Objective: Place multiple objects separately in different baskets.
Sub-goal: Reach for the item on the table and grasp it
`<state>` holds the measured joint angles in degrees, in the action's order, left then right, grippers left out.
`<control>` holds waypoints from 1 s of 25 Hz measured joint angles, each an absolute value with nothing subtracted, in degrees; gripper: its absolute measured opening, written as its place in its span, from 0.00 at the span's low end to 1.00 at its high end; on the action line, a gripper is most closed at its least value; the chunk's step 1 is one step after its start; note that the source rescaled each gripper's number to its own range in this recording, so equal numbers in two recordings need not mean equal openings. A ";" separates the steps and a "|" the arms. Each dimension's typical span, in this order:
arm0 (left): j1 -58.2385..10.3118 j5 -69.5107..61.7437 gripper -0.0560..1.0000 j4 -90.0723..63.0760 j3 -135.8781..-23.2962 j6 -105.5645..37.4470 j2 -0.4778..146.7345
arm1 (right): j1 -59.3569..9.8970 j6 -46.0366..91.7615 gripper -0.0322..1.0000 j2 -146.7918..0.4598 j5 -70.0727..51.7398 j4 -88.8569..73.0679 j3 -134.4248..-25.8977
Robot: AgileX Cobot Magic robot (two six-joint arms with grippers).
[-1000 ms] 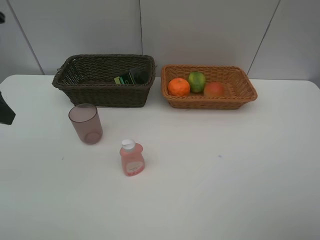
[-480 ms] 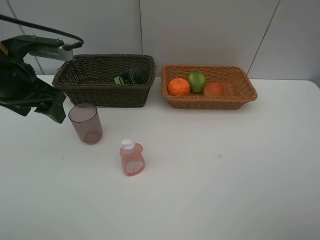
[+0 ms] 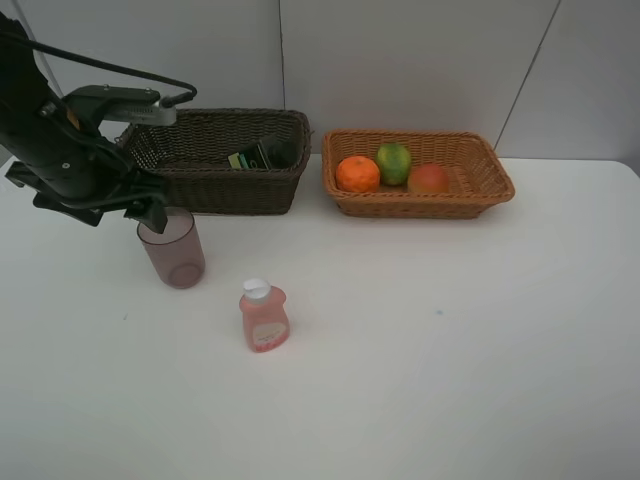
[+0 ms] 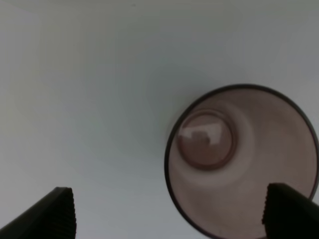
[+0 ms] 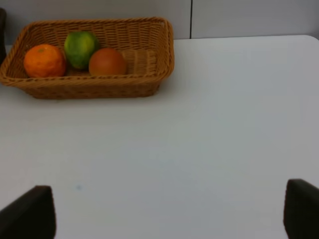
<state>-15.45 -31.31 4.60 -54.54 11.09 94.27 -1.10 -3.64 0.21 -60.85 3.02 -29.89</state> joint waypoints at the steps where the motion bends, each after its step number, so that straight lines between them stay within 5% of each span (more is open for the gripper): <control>1: -15.45 -30.25 0.97 4.60 -54.54 11.20 94.64 | -1.10 -3.64 0.98 0.21 -60.85 3.02 -29.89; 25: -15.45 -20.59 0.95 4.39 -54.54 14.01 105.25 | -1.10 -3.64 0.98 0.21 -60.85 3.02 -29.89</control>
<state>-15.45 -20.59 4.39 -54.54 14.01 105.25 -1.10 -3.64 0.21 -60.85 3.02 -29.89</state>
